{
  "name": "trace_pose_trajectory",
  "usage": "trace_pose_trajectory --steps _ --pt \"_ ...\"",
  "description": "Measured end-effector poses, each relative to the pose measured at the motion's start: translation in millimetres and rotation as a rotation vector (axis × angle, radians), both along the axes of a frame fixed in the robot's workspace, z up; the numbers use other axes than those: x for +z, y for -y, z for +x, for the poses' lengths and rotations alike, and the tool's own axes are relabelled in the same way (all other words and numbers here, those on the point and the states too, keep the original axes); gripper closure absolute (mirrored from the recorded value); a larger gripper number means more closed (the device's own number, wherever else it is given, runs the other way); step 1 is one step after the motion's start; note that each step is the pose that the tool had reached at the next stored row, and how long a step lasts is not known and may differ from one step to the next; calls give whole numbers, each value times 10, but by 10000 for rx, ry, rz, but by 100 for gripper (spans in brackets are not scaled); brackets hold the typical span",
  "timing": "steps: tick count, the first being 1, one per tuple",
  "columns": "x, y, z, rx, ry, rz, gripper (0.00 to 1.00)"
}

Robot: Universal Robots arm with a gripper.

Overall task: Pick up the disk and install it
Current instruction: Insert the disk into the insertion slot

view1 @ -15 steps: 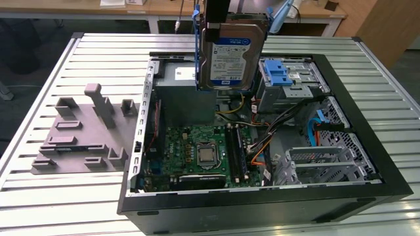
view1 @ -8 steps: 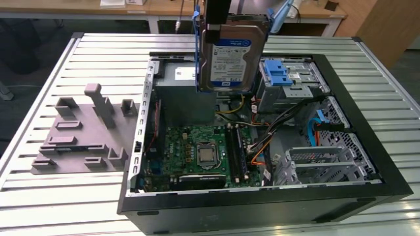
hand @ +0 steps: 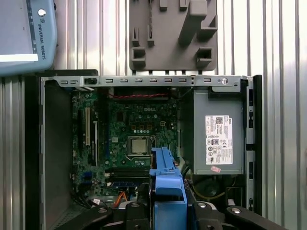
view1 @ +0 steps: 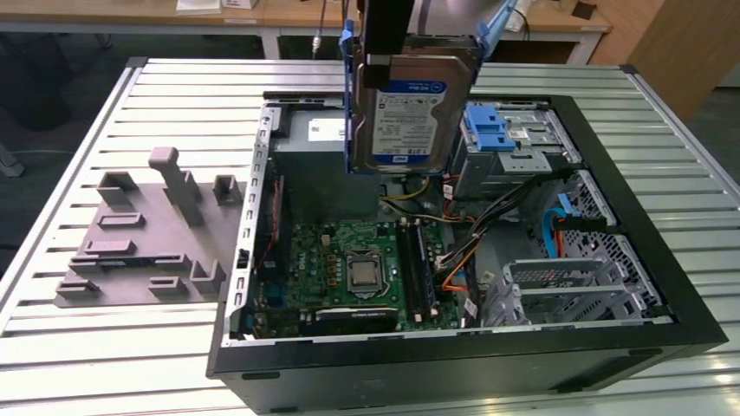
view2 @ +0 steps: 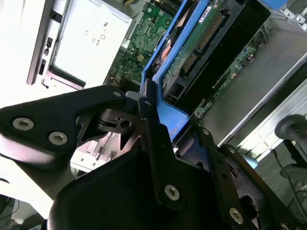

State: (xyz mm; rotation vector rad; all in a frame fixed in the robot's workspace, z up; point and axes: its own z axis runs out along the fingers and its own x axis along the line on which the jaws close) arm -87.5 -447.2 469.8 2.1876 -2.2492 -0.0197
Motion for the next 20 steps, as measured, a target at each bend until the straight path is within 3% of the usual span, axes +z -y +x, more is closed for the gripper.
trace_pose_trajectory --steps 10,20 --pt "-1 21 96 -1 -1 -1 64" --pt "-4 194 97 -1 0 0 64"
